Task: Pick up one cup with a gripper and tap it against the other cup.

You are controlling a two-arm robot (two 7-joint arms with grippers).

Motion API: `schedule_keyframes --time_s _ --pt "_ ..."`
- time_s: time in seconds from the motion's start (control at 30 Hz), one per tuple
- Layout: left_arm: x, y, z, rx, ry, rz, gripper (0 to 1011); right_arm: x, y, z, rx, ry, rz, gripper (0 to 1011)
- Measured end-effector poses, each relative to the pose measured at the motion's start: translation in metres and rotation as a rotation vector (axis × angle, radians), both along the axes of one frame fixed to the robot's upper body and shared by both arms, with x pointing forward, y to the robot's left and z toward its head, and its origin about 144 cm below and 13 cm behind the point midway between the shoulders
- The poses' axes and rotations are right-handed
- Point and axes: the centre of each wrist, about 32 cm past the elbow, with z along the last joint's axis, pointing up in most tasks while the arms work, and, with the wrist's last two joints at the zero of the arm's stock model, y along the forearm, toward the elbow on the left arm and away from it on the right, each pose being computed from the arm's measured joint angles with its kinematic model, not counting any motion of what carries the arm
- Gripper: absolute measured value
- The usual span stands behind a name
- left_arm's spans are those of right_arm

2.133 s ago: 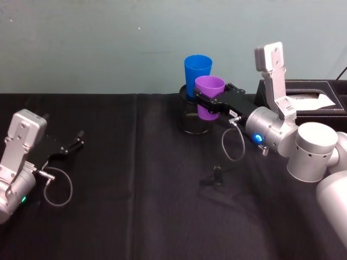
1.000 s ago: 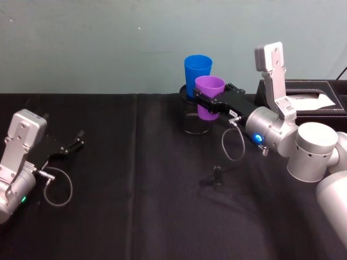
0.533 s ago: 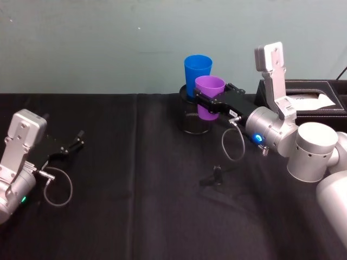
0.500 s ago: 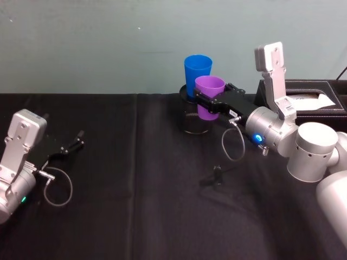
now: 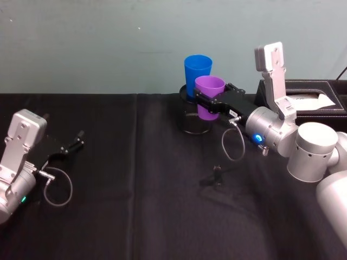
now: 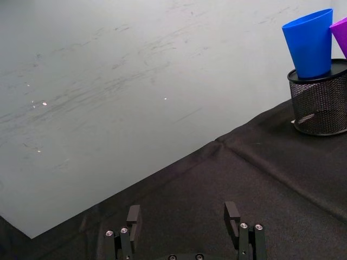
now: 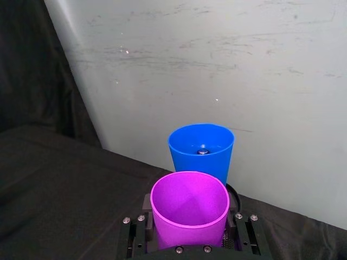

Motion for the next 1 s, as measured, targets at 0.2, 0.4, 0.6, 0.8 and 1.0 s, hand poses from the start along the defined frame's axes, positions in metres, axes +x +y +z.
schedule_keyframes --time_s 0.2,0.4,0.6,0.8,1.0 --pt "0.0 0.0 0.0 0.0 0.0 0.0 1000 0.0 0.0 0.0 0.0 0.0 0.0 734" --pt "0.0 0.0 0.0 0.0 0.0 0.0 1000 0.0 0.0 0.0 0.0 0.0 0.0 734" --pt "0.0 0.0 0.0 0.0 0.0 0.0 1000 0.0 0.0 0.0 0.0 0.0 0.0 734" --pt "0.0 0.0 0.0 0.0 0.0 0.0 1000 0.0 0.0 0.0 0.0 0.0 0.0 734" --pt "0.0 0.0 0.0 0.0 0.0 0.0 1000 0.0 0.0 0.0 0.0 0.0 0.0 734"
